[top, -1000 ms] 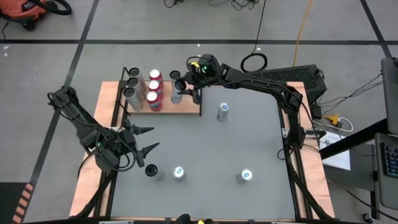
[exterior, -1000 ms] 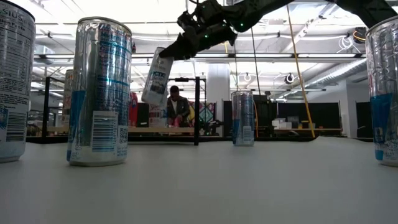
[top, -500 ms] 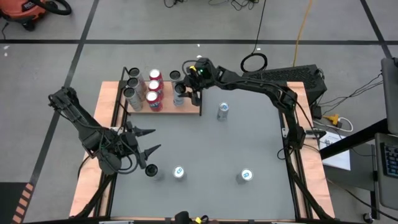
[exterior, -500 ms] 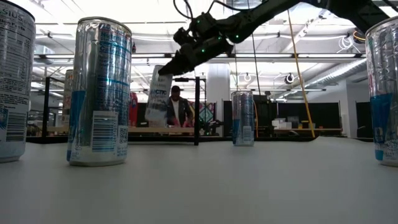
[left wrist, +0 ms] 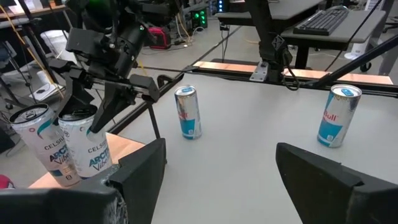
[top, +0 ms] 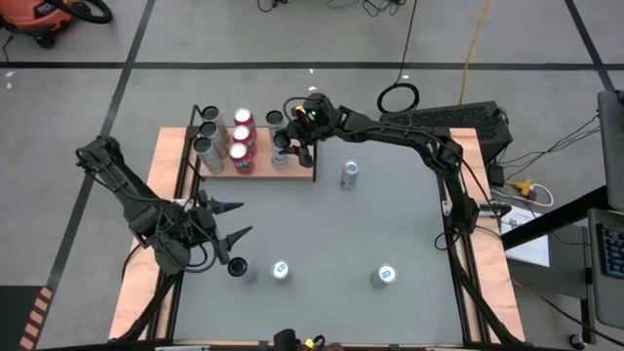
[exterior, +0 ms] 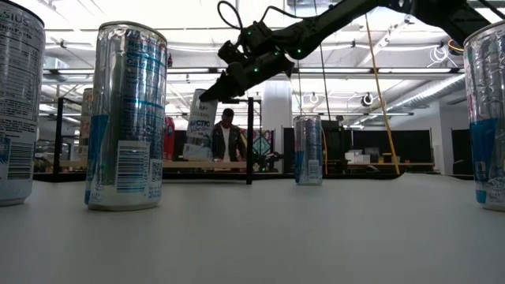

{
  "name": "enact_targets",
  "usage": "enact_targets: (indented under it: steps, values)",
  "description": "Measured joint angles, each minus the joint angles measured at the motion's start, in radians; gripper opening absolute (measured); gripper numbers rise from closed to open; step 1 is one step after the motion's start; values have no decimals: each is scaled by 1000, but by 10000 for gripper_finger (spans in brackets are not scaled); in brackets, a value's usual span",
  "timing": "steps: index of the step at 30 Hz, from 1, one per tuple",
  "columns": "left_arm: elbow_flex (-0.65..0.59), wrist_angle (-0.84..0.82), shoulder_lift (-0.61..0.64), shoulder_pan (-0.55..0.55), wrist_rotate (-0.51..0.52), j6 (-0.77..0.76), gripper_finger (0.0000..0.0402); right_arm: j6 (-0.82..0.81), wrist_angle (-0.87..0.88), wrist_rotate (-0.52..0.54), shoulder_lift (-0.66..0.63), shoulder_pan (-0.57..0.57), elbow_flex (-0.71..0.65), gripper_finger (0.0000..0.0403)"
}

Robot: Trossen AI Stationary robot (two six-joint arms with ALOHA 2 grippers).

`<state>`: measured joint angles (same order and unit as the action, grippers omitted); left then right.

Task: Place canned beverage on shelf
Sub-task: Put the right white-blue soda can on the shelf aligned with the other white-blue soda can

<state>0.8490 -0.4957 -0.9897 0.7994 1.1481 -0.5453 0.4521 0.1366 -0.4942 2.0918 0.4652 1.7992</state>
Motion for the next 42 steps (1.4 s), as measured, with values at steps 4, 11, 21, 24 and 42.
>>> enact_targets:
  steps: [4, 11, 21, 24, 42]
  values:
    - [0, 0, 0, 0, 0, 0, 301, -1, 2, 33, 0, 0, 0, 197]
    - [0, 0, 0, 0, 0, 1, 301, -13, 2, 49, 0, 1, 0, 227]
    - [0, 0, 0, 0, 0, 0, 301, -16, -10, 50, -4, 1, 0, 252]
    - [0, 0, 0, 0, 0, 0, 301, -23, -24, 52, -4, 1, 0, 262]
    - [0, -2, 0, 0, 0, 0, 301, -132, 398, 337, -157, -97, 97, 290]
